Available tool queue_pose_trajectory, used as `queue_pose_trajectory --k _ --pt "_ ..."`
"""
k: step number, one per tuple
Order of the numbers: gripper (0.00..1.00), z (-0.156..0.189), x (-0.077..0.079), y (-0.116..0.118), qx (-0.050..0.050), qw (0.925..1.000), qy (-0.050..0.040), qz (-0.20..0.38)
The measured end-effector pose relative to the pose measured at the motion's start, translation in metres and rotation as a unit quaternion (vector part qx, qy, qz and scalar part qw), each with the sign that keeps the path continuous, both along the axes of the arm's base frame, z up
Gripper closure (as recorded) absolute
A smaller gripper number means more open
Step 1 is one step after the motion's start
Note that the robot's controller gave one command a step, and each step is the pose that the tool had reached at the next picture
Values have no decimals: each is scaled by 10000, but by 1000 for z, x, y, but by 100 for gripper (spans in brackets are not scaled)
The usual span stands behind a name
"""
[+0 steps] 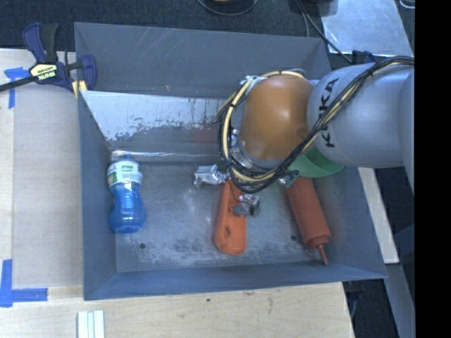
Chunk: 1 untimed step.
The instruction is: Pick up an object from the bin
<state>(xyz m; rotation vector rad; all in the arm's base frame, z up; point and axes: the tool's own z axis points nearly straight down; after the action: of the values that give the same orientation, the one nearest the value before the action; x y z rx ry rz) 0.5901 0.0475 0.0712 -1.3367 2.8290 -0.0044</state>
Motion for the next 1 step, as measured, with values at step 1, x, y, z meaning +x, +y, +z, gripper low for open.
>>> queue_pose_trajectory --k 1 --pt "100 2 -37 10 -7 9751 12 2219"
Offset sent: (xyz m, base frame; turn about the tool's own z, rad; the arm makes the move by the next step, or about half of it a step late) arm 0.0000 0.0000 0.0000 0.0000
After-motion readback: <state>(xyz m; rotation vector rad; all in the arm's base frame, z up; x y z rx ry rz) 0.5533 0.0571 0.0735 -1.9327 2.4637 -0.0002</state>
